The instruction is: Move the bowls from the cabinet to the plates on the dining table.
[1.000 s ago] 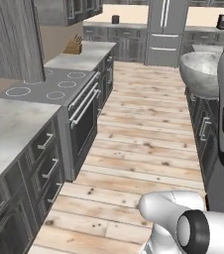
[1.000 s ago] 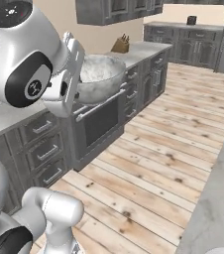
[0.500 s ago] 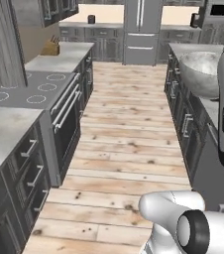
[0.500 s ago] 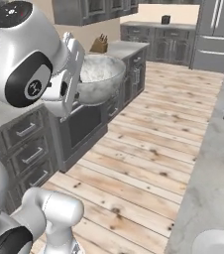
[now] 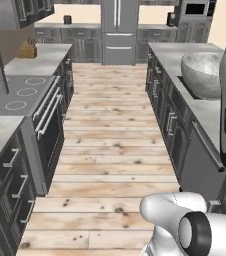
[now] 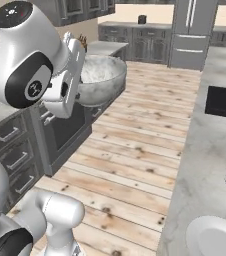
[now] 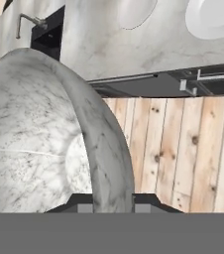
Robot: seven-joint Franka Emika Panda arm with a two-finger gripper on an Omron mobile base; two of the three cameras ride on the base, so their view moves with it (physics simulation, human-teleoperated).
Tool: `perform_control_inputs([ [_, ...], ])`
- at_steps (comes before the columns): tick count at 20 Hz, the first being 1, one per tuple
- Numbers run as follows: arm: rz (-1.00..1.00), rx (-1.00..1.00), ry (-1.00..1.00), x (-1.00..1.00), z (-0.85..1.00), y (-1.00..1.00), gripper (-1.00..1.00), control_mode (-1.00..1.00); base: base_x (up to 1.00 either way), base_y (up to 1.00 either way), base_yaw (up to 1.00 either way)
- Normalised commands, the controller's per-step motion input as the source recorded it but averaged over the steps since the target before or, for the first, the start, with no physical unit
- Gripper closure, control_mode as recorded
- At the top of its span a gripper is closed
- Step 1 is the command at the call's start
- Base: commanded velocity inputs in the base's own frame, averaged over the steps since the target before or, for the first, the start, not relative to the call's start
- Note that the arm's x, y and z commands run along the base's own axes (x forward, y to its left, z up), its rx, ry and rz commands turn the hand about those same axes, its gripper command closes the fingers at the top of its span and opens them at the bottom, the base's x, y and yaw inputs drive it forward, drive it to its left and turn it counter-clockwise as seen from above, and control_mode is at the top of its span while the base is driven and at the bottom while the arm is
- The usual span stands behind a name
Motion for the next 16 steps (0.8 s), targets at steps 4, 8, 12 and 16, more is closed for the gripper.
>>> perform_control_inputs([
  [4, 0.0, 0.0, 0.0, 0.0, 0.0, 0.0, 1.0, 1.0, 0.0, 0.0, -0.25],
  [8, 0.0, 0.0, 0.0, 0.0, 0.0, 0.0, 1.0, 1.0, 0.0, 0.0, -0.25],
  [12, 0.0, 0.0, 0.0, 0.0, 0.0, 0.0, 1.0, 1.0, 0.0, 0.0, -0.25],
  [16, 0.0, 0.0, 0.0, 0.0, 0.0, 0.0, 1.0, 1.0, 0.0, 0.0, -0.25],
])
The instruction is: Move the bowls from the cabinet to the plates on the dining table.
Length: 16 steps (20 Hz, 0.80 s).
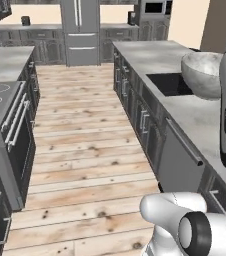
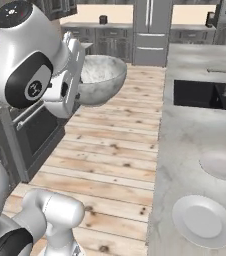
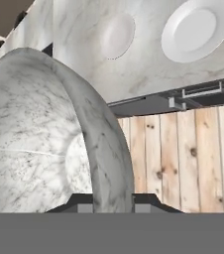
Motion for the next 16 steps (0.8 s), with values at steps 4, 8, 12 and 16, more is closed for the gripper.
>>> perform_control_inputs([
  [4, 0.0, 0.0, 0.0, 0.0, 0.0, 0.0, 1.0, 1.0, 0.0, 0.0, -0.25],
  [8, 0.0, 0.0, 0.0, 0.0, 0.0, 0.0, 1.0, 1.0, 0.0, 0.0, -0.25],
  [12, 0.0, 0.0, 0.0, 0.0, 0.0, 0.0, 1.0, 1.0, 0.0, 0.0, -0.25],
  [16, 0.0, 0.0, 0.0, 0.0, 0.0, 0.0, 1.0, 1.0, 0.0, 0.0, -0.25],
])
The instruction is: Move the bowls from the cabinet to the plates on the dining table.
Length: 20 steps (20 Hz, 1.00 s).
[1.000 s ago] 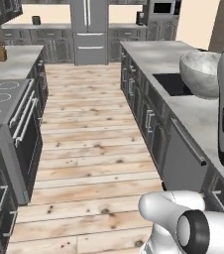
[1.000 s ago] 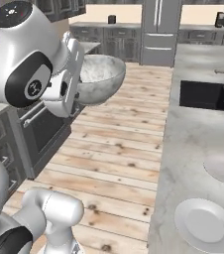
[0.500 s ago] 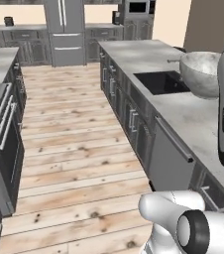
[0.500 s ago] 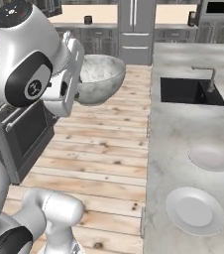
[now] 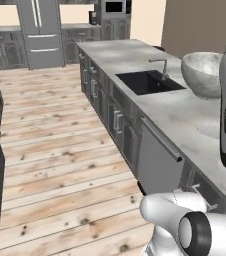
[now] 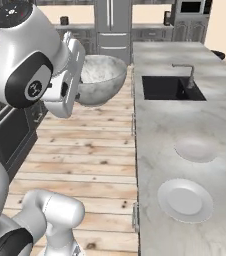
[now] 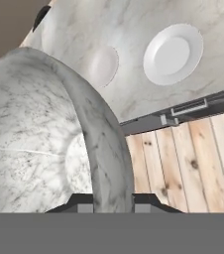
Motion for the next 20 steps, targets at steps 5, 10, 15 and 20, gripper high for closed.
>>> perform_control_inputs([
  [5, 0.0, 0.0, 0.0, 0.0, 0.0, 0.0, 1.0, 1.0, 0.0, 0.0, -0.25],
  [10, 0.0, 0.0, 0.0, 0.0, 0.0, 0.0, 1.0, 1.0, 0.02, 0.05, -0.23],
  [15, 0.0, 0.0, 0.0, 0.0, 0.0, 0.0, 1.0, 1.0, 0.45, 0.42, -0.01],
  [20, 0.0, 0.0, 0.0, 0.0, 0.0, 0.0, 1.0, 1.0, 0.62, 0.28, 0.0],
])
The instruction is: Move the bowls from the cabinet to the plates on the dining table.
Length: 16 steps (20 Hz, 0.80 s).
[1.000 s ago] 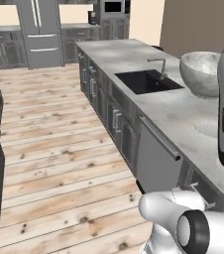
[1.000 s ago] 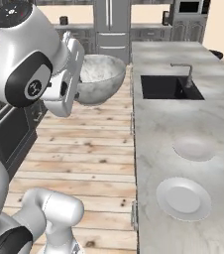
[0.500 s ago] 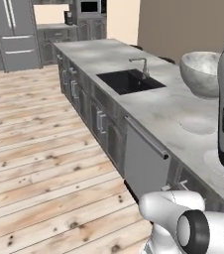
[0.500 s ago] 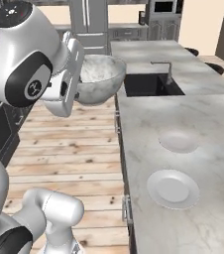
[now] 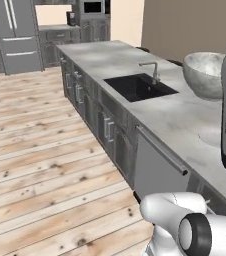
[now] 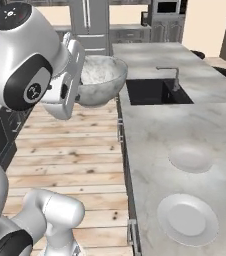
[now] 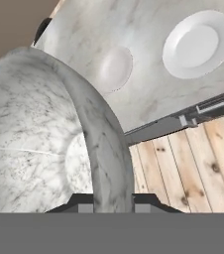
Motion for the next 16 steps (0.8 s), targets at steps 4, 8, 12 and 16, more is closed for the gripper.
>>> perform_control_inputs([
  [4, 0.0, 0.0, 0.0, 0.0, 0.0, 0.0, 1.0, 1.0, 0.62, 0.04, 0.0],
  [8, 0.0, 0.0, 0.0, 0.0, 0.0, 0.0, 1.0, 1.0, 0.35, -0.03, -0.1],
  [12, 0.0, 0.0, 0.0, 0.0, 0.0, 0.0, 1.0, 1.0, 0.0, 0.0, -0.25],
  [16, 0.0, 0.0, 0.0, 0.0, 0.0, 0.0, 1.0, 1.0, 0.0, 0.0, -0.25],
])
